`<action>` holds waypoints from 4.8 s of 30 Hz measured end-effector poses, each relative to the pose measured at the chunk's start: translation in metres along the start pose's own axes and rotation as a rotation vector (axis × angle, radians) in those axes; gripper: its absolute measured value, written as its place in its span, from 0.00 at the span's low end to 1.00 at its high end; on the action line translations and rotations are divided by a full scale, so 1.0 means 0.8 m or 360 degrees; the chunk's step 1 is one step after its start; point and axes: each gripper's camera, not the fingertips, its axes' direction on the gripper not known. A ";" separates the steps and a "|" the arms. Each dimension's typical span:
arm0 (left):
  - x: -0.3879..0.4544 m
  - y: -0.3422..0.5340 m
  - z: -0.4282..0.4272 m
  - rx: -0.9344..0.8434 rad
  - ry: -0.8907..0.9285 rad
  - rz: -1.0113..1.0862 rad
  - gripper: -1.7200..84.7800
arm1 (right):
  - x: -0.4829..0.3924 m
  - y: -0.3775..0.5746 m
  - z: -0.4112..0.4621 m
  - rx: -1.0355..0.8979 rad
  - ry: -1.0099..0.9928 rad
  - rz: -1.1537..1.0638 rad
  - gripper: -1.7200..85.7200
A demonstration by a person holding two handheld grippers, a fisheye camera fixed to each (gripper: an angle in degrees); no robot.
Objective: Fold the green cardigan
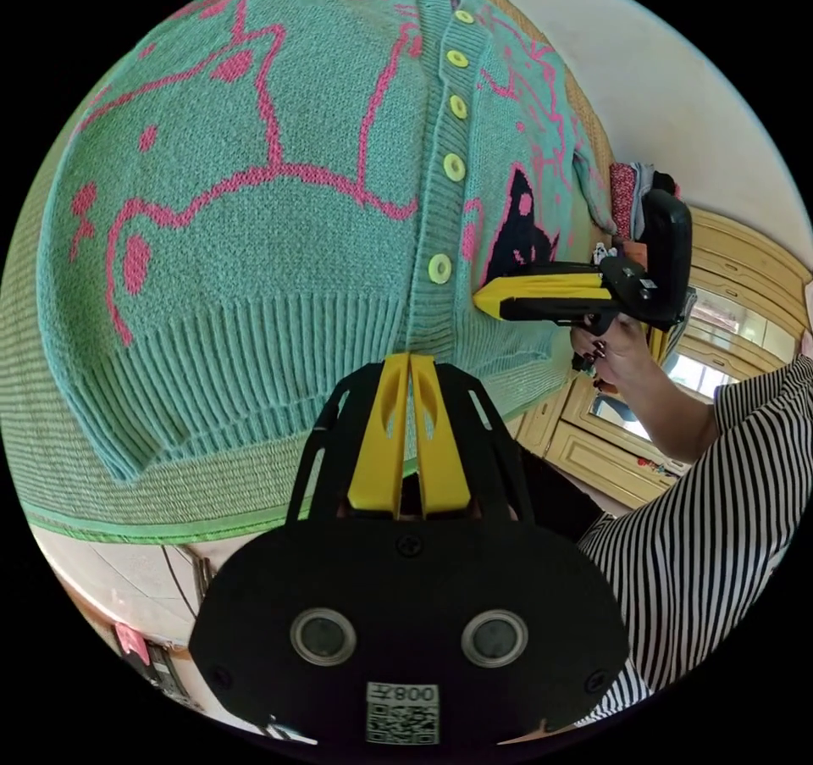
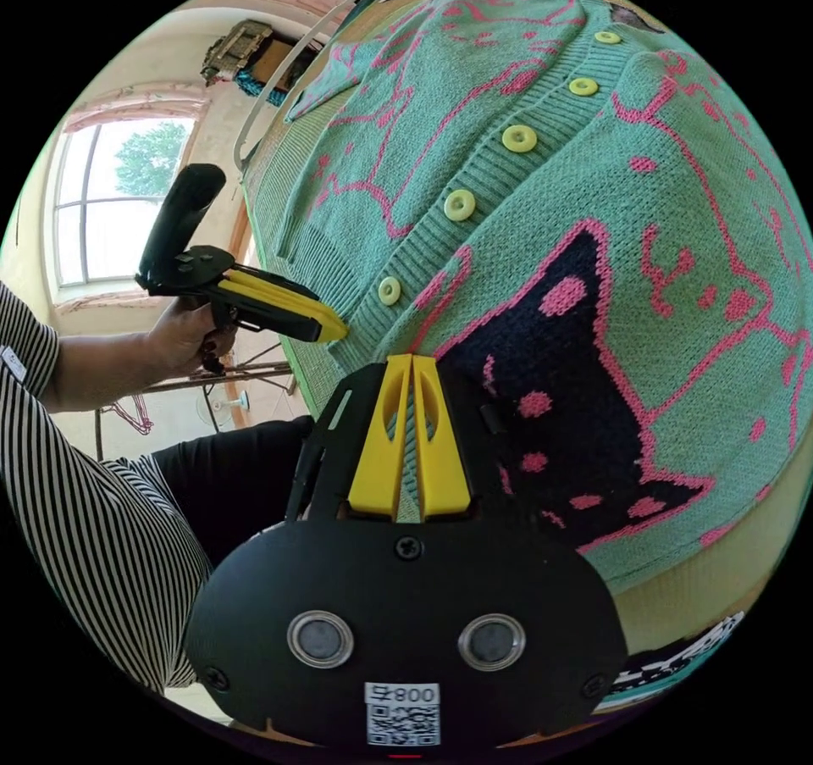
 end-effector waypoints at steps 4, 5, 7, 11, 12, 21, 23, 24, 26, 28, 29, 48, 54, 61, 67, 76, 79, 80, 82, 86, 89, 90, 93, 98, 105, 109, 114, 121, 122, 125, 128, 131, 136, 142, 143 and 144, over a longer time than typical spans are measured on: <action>0.022 -0.016 0.005 0.0110 -0.0063 0.0034 0.02 | -0.018 0.020 -0.021 0.0128 0.0066 -0.0026 0.02; 0.028 -0.024 0.015 0.0084 -0.0122 0.0039 0.02 | -0.020 0.026 -0.013 0.0082 0.0069 -0.0029 0.02; 0.032 -0.038 0.039 -0.0052 -0.0216 0.0031 0.02 | -0.017 0.034 0.013 -0.0050 0.0089 -0.0012 0.02; 0.059 -0.058 0.047 0.0029 -0.0246 0.0053 0.02 | -0.023 0.062 -0.023 0.0137 0.0114 0.0024 0.02; 0.067 -0.066 0.056 -0.0002 -0.0309 0.0074 0.02 | -0.023 0.066 -0.026 0.0157 0.0138 0.0034 0.02; 0.138 -0.124 0.097 -0.0010 -0.0147 0.0272 0.02 | 0.021 0.134 -0.048 0.0312 0.0007 0.0333 0.02; 0.173 -0.151 0.108 0.0013 -0.0073 0.0445 0.03 | 0.053 0.172 -0.090 0.0510 0.0102 0.0534 0.03; 0.200 -0.174 0.118 0.0017 -0.0033 0.0568 0.03 | 0.062 0.183 -0.101 0.0558 0.0141 0.0589 0.03; 0.245 -0.214 0.138 0.0025 0.0047 0.0781 0.04 | 0.101 0.229 -0.146 0.0720 0.0356 0.0824 0.03; 0.297 -0.258 0.164 0.0000 0.0114 0.0997 0.06 | 0.126 0.263 -0.175 0.0814 0.0522 0.0999 0.05; 0.334 -0.287 0.183 -0.0037 0.0165 0.1125 0.08 | 0.140 0.285 -0.191 0.0871 0.0586 0.1116 0.05; 0.778 -0.487 0.484 -0.0354 -0.0161 0.2058 0.13 | 0.190 0.396 -0.227 0.1232 0.0769 0.1423 0.07; 0.836 -0.493 0.558 -0.0425 -0.0504 0.2119 0.12 | 0.205 0.412 -0.208 0.1278 0.0697 0.1499 0.05; 0.852 -0.480 0.515 -0.0348 -0.0268 0.2149 0.06 | 0.205 0.435 -0.207 0.1312 0.0708 0.1445 0.03; 0.835 -0.454 0.375 -0.0072 0.0112 0.2152 0.05 | 0.195 0.459 -0.226 0.1430 0.0518 0.1374 0.06; 0.771 -0.412 0.189 0.0101 0.0332 0.2021 0.04 | 0.149 0.516 -0.299 0.1900 0.0253 0.1061 0.11; 0.752 -0.393 0.144 0.0128 0.0324 0.1987 0.04 | 0.134 0.528 -0.318 0.1985 0.0223 0.1005 0.13; 0.745 -0.385 0.130 0.0138 0.0311 0.1972 0.04 | 0.129 0.530 -0.325 0.2025 0.0230 0.0981 0.14; 0.735 -0.373 0.110 0.0142 0.0318 0.1960 0.04 | 0.127 0.523 -0.333 0.2043 0.0271 0.0954 0.14; 0.709 -0.350 0.068 0.0166 0.0344 0.1900 0.04 | 0.133 0.479 -0.353 0.1910 0.0256 0.0784 0.14; 0.689 -0.335 0.035 0.0203 0.0327 0.1862 0.04 | 0.120 0.454 -0.361 0.1939 0.0194 0.0638 0.13; 0.680 -0.329 0.021 0.0217 0.0325 0.1836 0.04 | 0.117 0.447 -0.362 0.1920 0.0202 0.0626 0.12; 0.655 -0.311 -0.023 0.0284 0.0319 0.1788 0.04 | 0.102 0.413 -0.364 0.1853 0.0150 0.0543 0.10; 0.604 -0.271 -0.108 0.0404 0.0266 0.1721 0.04 | 0.050 0.328 -0.360 0.1764 0.0098 0.0300 0.06; 0.473 -0.198 -0.231 0.0535 0.0131 0.1421 0.04 | -0.007 0.185 -0.311 0.1567 -0.0052 0.0022 0.06; 0.396 -0.165 -0.276 0.0585 0.0093 0.1225 0.04 | -0.026 0.097 -0.264 0.1429 -0.0190 -0.0072 0.05; 0.290 -0.124 -0.334 0.0687 0.0164 0.0994 0.04 | -0.048 0.008 -0.217 0.1267 -0.0241 -0.0143 0.05; 0.186 -0.086 -0.393 0.0783 0.0093 0.0822 0.04 | -0.077 -0.122 -0.156 0.1075 -0.0144 -0.0236 0.06; 0.164 -0.079 -0.402 0.0803 0.0049 0.0748 0.04 | -0.079 -0.144 -0.143 0.1041 -0.0103 -0.0232 0.06; 0.097 -0.054 -0.425 0.0928 0.0023 0.0453 0.04 | -0.077 -0.198 -0.104 0.0924 -0.0043 -0.0200 0.06; 0.041 -0.022 -0.433 0.1041 0.0177 0.0252 0.03 | -0.073 -0.247 -0.056 0.0729 0.0013 -0.0185 0.06; 0.025 -0.006 -0.423 0.0974 0.0345 0.0286 0.02 | -0.074 -0.276 -0.020 0.0599 0.0110 -0.0175 0.07; 0.008 0.006 -0.405 0.0747 0.0174 0.0268 0.02 | -0.075 -0.299 -0.011 0.0603 0.0032 -0.0180 0.09; -0.027 0.043 -0.445 0.0792 0.0014 0.0235 0.02 | -0.082 -0.316 -0.034 0.0679 -0.0182 -0.0272 0.06; -0.031 0.051 -0.453 0.0805 -0.0034 0.0245 0.02 | -0.082 -0.320 -0.044 0.0752 -0.0211 -0.0276 0.05; -0.038 0.056 -0.458 0.0792 -0.0055 0.0241 0.02 | -0.083 -0.324 -0.048 0.0783 -0.0204 -0.0274 0.04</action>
